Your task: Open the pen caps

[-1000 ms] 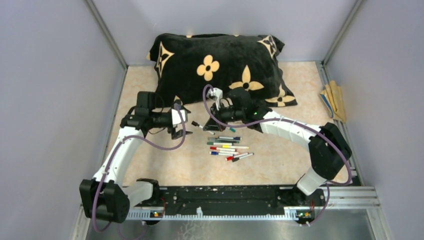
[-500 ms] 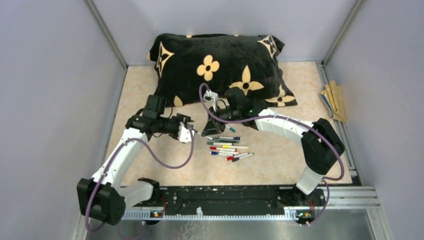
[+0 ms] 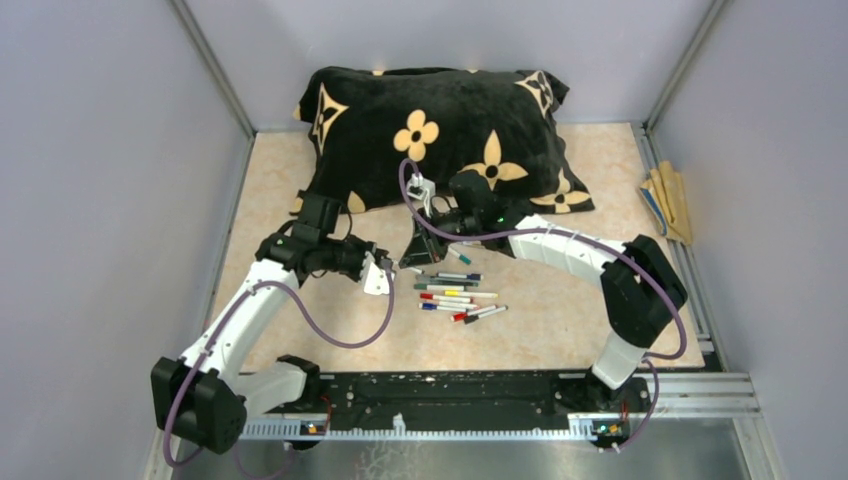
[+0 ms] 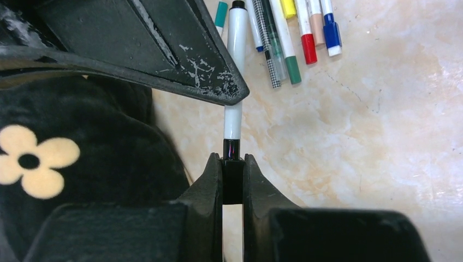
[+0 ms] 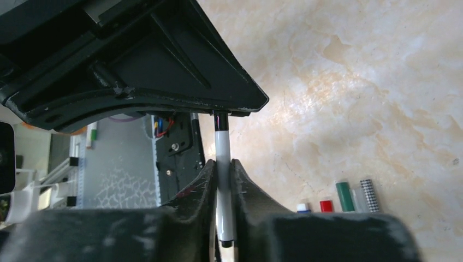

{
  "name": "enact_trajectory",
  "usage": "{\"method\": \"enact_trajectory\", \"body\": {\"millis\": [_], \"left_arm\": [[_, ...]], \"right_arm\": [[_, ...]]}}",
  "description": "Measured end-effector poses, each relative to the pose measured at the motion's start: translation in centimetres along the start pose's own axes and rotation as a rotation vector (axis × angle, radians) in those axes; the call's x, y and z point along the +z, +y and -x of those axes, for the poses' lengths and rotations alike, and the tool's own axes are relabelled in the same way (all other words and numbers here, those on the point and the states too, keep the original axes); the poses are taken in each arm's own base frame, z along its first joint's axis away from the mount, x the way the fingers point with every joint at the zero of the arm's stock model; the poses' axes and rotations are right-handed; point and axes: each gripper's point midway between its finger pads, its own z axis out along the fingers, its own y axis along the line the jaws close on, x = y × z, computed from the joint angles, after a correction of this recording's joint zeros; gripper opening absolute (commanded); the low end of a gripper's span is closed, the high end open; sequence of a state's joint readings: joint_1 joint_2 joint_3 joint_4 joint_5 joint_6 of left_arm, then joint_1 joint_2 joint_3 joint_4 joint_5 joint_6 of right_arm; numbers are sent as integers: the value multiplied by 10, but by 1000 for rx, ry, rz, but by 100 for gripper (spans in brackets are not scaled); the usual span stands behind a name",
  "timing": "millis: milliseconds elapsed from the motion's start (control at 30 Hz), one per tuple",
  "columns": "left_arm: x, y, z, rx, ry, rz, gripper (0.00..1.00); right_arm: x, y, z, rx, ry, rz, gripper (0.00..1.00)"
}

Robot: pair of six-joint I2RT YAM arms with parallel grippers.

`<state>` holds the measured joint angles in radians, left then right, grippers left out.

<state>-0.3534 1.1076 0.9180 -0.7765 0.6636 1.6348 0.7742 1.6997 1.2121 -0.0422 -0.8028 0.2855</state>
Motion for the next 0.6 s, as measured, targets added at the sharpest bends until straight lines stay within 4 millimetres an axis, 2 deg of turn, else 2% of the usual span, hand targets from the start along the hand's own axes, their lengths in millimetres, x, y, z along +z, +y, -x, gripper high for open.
{"method": "enact_trajectory", "body": {"millis": [67, 133, 300, 367, 433, 533, 600], "left_arm": [[0, 0, -2, -4, 9, 2, 0], [0, 2, -4, -6, 18, 10, 0], [-2, 7, -3, 0, 20, 31, 0], [-2, 7, -2, 1, 19, 34, 0], [-2, 7, -2, 0, 19, 34, 0], [-3, 7, -2, 0, 20, 34, 0], [-3, 7, -3, 0, 24, 34, 0]], "right_arm": [[0, -1, 1, 4, -4, -9, 37], [1, -1, 3, 3, -17, -10, 43], [5, -2, 8, 14, -52, -4, 43], [8, -1, 10, 17, -65, 5, 37], [12, -1, 10, 24, -69, 13, 26], [17, -3, 9, 36, -67, 21, 1], [17, -2, 8, 41, -65, 26, 0]]}}
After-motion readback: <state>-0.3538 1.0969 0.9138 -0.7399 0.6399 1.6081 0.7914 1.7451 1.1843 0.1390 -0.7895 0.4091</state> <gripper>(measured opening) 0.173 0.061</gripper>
